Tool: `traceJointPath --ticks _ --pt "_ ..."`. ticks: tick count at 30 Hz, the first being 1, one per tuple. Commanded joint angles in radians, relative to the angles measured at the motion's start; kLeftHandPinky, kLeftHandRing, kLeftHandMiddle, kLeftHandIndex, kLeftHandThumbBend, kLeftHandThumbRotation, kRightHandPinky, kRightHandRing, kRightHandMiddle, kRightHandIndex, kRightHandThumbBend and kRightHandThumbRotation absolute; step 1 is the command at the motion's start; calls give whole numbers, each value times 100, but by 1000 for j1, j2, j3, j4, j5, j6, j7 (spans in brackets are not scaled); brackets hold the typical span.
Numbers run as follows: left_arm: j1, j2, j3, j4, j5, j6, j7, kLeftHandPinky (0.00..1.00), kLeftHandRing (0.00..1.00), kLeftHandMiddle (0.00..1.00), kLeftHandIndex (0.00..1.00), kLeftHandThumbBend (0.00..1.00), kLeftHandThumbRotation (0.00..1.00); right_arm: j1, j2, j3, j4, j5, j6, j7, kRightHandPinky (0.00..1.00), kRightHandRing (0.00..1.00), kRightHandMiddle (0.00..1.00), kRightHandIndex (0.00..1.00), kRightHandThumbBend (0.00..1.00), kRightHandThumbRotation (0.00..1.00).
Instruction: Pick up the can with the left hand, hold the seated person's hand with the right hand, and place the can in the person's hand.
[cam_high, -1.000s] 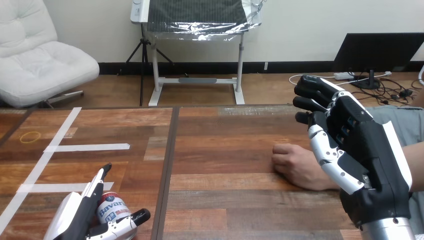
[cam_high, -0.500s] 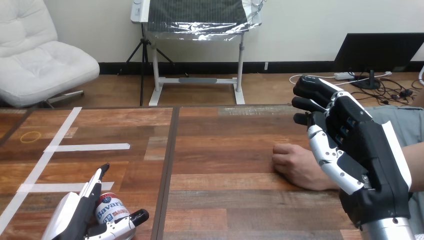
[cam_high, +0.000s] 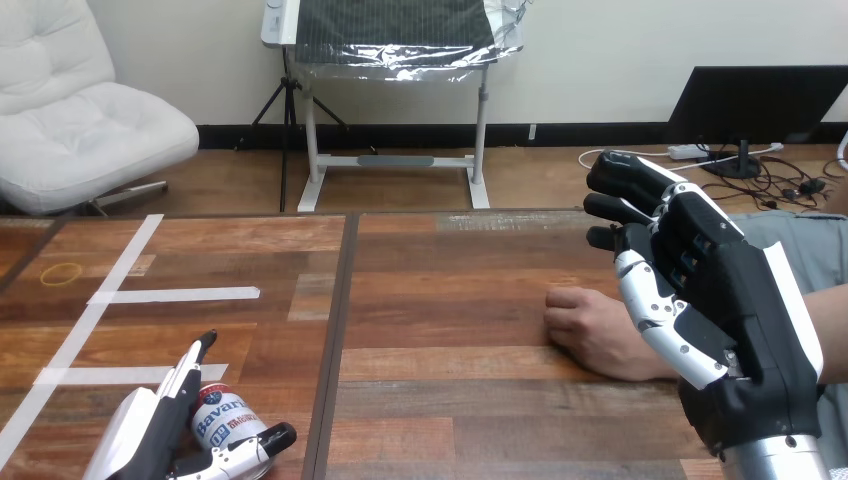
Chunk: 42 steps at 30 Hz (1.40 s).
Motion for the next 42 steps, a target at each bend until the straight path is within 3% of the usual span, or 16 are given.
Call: traceJointPath --ticks 1,8,18,25,33,42 --pt "-54 25 4 12 -23 -29 -11 92 97 98 99 100 60 -50 -10 -12 -31 2 -14 6 76 81 81 77 1 0" --pt "-63 28 5 41 -54 -74 -29 84 88 90 92 95 47 -49 -8 -12 -35 5 -10 10 75 81 81 77 1 0" --pt "-83 45 -14 85 -7 -99 17 65 68 70 74 81 17 -49 -11 -13 -39 5 -1 12 75 80 81 77 1 0" --pt "-88 44 -22 98 1 -97 27 52 57 61 66 77 6 -50 -12 -16 -36 9 -5 19 75 81 81 76 1 0" --pt "-96 48 -36 110 33 -95 54 38 43 51 57 72 1 -51 -11 -22 -38 14 -3 21 75 81 80 76 1 0" --pt "-95 42 -40 111 50 -90 93 34 41 49 53 69 0 -52 -12 -27 -33 17 -11 25 74 80 80 75 2 0"
